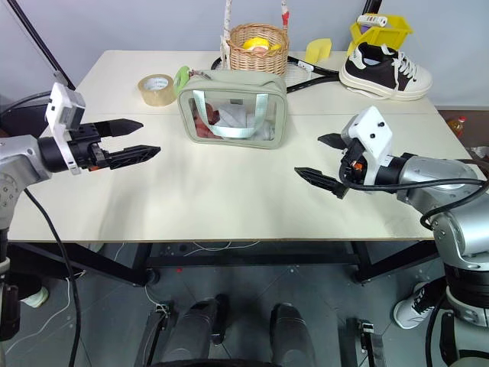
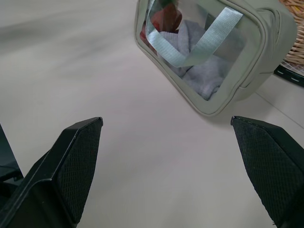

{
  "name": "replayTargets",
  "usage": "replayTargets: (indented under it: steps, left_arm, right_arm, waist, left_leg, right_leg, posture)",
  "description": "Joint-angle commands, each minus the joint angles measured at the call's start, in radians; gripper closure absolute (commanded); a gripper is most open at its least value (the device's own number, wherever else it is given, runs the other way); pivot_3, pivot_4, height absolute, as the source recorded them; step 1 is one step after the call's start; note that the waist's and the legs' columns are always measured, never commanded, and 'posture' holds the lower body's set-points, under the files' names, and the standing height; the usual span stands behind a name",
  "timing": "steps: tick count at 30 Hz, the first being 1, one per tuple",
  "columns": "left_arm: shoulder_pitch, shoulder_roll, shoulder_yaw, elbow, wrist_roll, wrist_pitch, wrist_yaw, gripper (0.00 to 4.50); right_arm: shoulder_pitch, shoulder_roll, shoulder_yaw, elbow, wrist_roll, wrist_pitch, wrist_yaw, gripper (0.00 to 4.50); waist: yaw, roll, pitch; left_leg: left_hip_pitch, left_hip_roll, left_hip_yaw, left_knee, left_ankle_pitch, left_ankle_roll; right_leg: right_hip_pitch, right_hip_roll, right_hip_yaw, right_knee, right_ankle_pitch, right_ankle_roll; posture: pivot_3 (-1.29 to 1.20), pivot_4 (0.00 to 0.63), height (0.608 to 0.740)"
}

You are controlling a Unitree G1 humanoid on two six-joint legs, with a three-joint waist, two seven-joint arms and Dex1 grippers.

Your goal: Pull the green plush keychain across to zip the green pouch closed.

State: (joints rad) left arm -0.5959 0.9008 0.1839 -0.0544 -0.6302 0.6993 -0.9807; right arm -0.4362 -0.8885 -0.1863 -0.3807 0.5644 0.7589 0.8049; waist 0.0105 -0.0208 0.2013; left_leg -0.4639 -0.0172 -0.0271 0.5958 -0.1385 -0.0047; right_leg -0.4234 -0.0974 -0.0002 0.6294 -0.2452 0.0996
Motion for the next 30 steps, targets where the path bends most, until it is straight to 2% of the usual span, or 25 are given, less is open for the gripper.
replayTargets:
  steps: [1,9,12,13,17,21,24,30]
  left_arm:
    - [-0.019,-0.001,0.026,-0.001,0.004,-0.033,-0.008,0.02]
    - [-0.063,0.013,0.027,0.045,0.011,-0.062,-0.068,0.02]
    - [-0.093,0.006,0.044,0.066,-0.019,-0.041,-0.079,0.02]
    - [-0.103,-0.001,0.057,0.070,-0.038,-0.026,-0.077,0.02]
    - [-0.122,-0.046,0.088,0.085,-0.056,-0.030,-0.025,0.02]
    - [-0.121,-0.100,0.113,0.081,-0.049,-0.049,0.045,0.02]
    - [-0.091,-0.114,0.113,0.043,-0.052,-0.051,0.058,0.02]
    - [-0.039,-0.106,0.122,-0.009,-0.059,-0.044,0.069,0.02]
  right_arm:
    - [-0.019,-0.028,-0.032,-0.009,-0.001,-0.014,0.006,0.00]
    - [-0.130,-0.045,0.007,0.022,-0.009,0.027,-0.016,0.00]
    - [-0.256,-0.040,0.096,0.069,-0.048,0.056,-0.020,0.00]
    - [-0.335,-0.028,0.160,0.111,-0.086,0.060,-0.013,0.00]
    - [-0.611,0.088,0.366,0.349,-0.233,-0.022,0.032,0.00]
    - [-0.844,0.275,0.538,0.748,-0.443,-0.268,0.053,0.00]
    - [-0.955,0.393,0.577,1.026,-0.540,-0.431,0.029,0.00]
    - [-1.115,0.589,0.577,1.485,-0.663,-0.633,-0.099,0.00]
  waist:
    - [0.000,0.000,0.000]
    - [-0.001,0.000,0.000]
    - [-0.005,0.000,0.000]
    - [-0.009,0.000,0.000]
    - [-0.029,0.000,0.000]
    - [-0.038,0.000,0.000]
    - [-0.040,0.000,0.000]
    - [-0.035,0.000,0.000]
  left_leg:
    - [0.000,0.000,0.000,0.000,0.000,0.000]
    - [0.000,0.000,0.000,0.000,0.000,0.000]
    - [0.000,0.000,0.000,0.000,0.000,0.000]
    - [0.000,0.000,0.000,0.000,0.000,0.000]
    - [0.001,0.000,0.001,0.001,0.000,0.000]
    - [0.001,-0.002,0.003,0.000,0.000,0.000]
    - [0.000,-0.002,0.004,-0.001,0.001,0.000]
    - [0.001,-0.003,0.003,-0.002,0.002,-0.003]
  right_leg:
    - [0.000,0.000,0.000,0.000,0.000,0.000]
    - [0.000,0.000,0.000,0.000,0.000,0.000]
    - [0.000,0.000,0.000,0.001,0.000,0.000]
    - [-0.001,0.000,0.000,0.001,0.000,0.000]
    - [-0.001,0.000,0.000,0.002,0.000,0.000]
    - [-0.001,0.004,0.000,0.003,0.001,0.003]
    - [-0.002,0.005,0.000,0.004,0.005,0.009]
    - [-0.003,0.005,0.000,0.006,0.005,0.009]
  posture:
    - [0.00,0.150,0.724]
    - [0.00,0.150,0.724]
    - [0.00,0.150,0.724]
    - [0.00,0.150,0.724]
    - [0.00,0.150,0.724]
    - [0.00,0.150,0.724]
    - [0.00,0.150,0.724]
    - [0.00,0.150,0.724]
